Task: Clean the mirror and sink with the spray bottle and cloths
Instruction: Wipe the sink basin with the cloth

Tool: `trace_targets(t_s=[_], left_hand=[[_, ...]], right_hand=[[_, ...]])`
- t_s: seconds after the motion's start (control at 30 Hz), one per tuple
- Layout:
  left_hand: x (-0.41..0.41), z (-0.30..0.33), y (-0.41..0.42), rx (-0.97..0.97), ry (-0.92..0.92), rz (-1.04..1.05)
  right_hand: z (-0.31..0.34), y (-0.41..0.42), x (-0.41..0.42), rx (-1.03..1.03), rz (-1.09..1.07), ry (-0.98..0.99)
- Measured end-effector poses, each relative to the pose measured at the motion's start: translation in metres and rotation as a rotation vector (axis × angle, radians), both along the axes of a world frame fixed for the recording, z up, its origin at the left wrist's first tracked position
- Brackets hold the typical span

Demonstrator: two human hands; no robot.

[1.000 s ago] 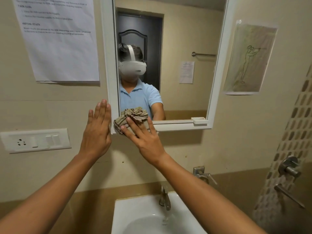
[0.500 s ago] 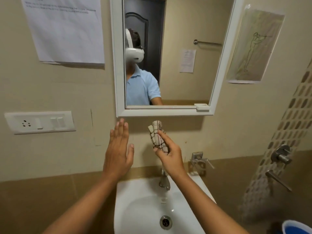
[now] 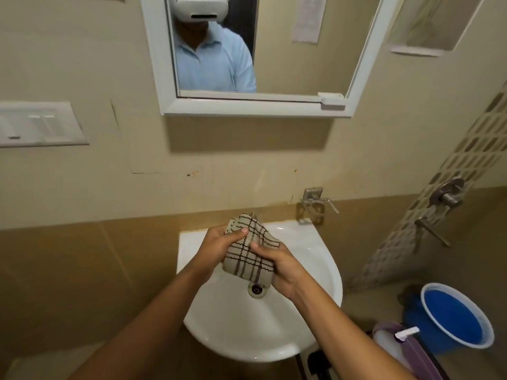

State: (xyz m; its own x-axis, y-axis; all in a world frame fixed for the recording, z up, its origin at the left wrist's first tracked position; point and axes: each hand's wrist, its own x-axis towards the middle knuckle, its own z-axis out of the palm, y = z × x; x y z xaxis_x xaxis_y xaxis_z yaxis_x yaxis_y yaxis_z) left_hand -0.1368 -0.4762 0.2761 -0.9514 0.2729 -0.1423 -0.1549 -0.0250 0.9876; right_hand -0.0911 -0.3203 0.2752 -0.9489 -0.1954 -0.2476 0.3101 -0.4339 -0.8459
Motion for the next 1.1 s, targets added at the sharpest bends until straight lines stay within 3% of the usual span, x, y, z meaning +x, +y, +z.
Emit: trace_targets(t_s=[0.1, 0.3, 0.43, 0.6, 0.7, 0.8, 0.83, 0.9, 1.1], left_hand=[[-0.007, -0.024, 0.017, -0.102, -0.009, 0.033], [-0.037, -0.073, 0.061, -0.296, -0.032, 0.034], [-0.061, -0.106, 0.07, -0.496, 0.015, 0.122], [-0.079, -0.126, 0.067, -0.859, 0.149, 0.205], [-0.089, -0.134, 0.065, -1.067, 0.218, 0.201], [-0.1, -0.149, 0.056, -1.273, 0.264, 0.144], [-0.103, -0.154, 0.053, -1.336, 0.258, 0.114], [-0.107, -0.162, 0.049, -1.412, 0.229, 0.075], [-0.115, -0.172, 0.038, -1.421, 0.164, 0.067]], right_hand=[[-0.018, 0.024, -0.005, 0.055, -0.032, -0.114], [-0.068, 0.076, -0.027, -0.12, -0.106, -0.232], [-0.094, 0.127, -0.052, -0.032, -0.176, -0.255], [-0.108, 0.177, -0.095, 0.44, -0.415, -0.091], [-0.141, 0.183, -0.12, 0.99, -0.478, 0.155], [-0.185, 0.166, -0.145, 1.626, -0.242, 0.325], [-0.197, 0.156, -0.15, 1.749, -0.121, 0.321], [-0.203, 0.134, -0.155, 1.818, -0.007, 0.308], [-0.212, 0.099, -0.178, 1.635, 0.232, 0.542]])
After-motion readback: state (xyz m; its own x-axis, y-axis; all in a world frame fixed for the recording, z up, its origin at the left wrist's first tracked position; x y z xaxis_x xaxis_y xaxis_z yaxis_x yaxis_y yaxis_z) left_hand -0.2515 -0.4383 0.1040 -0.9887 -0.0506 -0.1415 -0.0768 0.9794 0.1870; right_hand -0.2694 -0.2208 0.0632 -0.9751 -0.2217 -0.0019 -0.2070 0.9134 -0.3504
